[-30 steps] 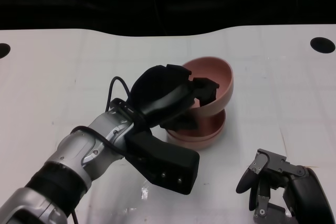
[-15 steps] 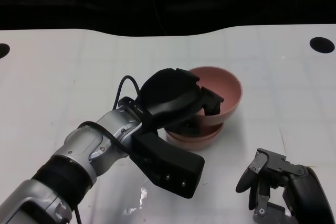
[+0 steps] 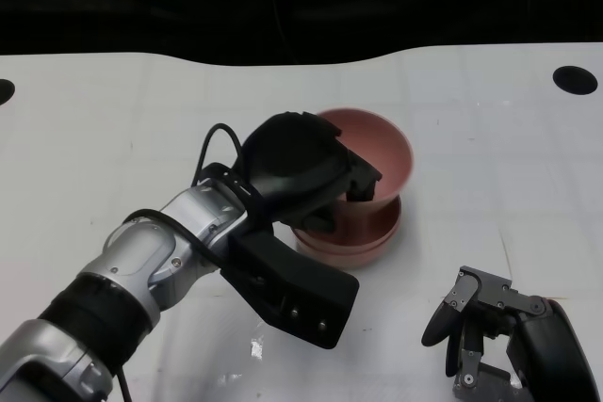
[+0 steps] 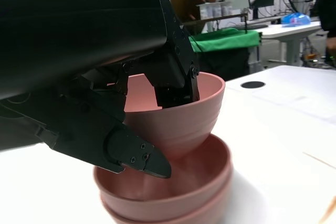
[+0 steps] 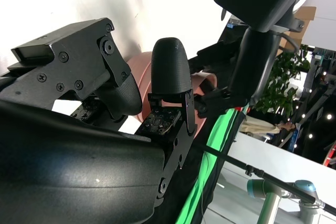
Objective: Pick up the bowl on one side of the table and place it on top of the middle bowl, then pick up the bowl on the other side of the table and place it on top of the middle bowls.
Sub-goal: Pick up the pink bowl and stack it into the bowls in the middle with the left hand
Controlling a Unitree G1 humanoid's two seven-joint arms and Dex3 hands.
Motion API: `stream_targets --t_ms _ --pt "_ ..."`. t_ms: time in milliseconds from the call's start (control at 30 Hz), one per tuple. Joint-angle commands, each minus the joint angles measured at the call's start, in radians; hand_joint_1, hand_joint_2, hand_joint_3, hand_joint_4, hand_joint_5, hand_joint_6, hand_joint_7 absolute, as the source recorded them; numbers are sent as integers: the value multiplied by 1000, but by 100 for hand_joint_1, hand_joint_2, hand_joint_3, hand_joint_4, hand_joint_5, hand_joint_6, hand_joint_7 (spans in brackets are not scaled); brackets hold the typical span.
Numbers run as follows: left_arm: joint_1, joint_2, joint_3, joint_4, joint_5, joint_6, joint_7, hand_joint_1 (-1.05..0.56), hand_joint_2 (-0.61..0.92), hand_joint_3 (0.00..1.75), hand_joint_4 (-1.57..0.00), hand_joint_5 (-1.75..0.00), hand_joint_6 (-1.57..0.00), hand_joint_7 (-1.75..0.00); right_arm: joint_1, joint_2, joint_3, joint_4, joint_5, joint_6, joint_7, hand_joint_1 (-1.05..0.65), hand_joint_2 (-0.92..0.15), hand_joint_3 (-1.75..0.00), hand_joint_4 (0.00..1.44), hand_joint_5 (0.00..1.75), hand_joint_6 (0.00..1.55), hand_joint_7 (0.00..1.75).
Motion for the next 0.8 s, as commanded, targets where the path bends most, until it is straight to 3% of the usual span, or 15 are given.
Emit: stream_targets --t_ms 33,300,500,733,767,800 --pt "17 17 1 -15 11 6 21 -30 86 3 -81 -175 -102 -64 0 2 -4 -4 11 8 -1 -1 -29 -159 91 175 85 148" --pt "25 13 10 -18 -11 2 -5 -30 89 3 -80 -175 -101 -66 1 4 -4 -4 10 10 -2 -1 -29 -160 92 175 85 148" --pt "39 12 6 -15 -35 -2 -24 -29 91 5 -78 -175 -90 -88 2 5 -3 -8 10 13 -1 -1 -28 -160 91 175 85 148" --pt "58 4 20 -26 -115 17 -168 -27 92 8 -78 -173 -94 -69 2 5 -2 -6 12 7 -1 -1 -29 -160 91 175 85 148" --pt "62 4 23 -29 -129 21 -190 -27 92 12 -78 -167 -95 -66 2 5 -2 -6 7 8 -3 -1 -29 -159 91 175 85 148" --pt "65 5 23 -31 -137 22 -205 -28 92 16 -78 -146 -95 -60 1 4 -3 -6 5 7 -4 -1 -29 -159 91 175 84 149"
